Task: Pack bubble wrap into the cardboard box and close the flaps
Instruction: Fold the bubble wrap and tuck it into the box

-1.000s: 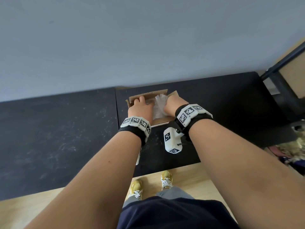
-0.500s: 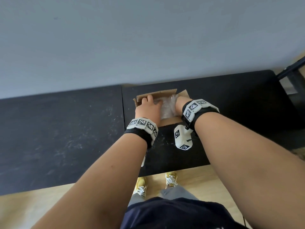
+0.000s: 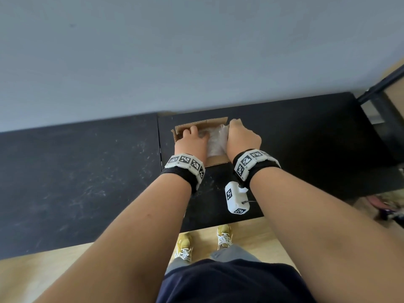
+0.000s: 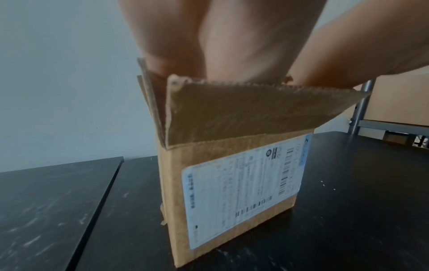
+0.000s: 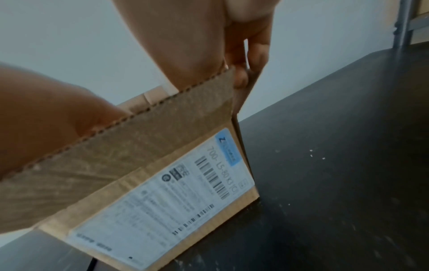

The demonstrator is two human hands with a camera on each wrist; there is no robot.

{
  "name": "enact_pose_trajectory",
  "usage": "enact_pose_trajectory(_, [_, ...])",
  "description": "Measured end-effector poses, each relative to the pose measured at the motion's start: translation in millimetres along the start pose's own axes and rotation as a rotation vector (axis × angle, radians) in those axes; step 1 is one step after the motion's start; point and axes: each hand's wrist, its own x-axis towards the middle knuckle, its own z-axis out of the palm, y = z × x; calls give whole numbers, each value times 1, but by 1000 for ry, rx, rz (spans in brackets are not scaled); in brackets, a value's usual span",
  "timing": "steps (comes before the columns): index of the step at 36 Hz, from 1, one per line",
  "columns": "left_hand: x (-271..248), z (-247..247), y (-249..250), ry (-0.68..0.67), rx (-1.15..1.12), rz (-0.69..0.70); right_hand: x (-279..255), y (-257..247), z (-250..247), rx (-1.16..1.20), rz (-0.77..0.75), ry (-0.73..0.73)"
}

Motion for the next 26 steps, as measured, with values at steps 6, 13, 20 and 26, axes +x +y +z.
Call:
enact_pose_trajectory(6, [2, 2, 5, -10, 39, -4, -14, 15, -2, 35, -244, 88])
enact_pose_trajectory(13, [0, 4, 11, -15, 139, 3, -20, 20, -7, -242, -433, 153])
enact_pose_trajectory(20, [1, 2, 14, -35, 194, 15, -10, 5, -18, -389, -230, -132])
enact_pose_trajectory(26, [3, 2, 18, -35, 206, 13, 13, -5, -25, -401, -198, -323])
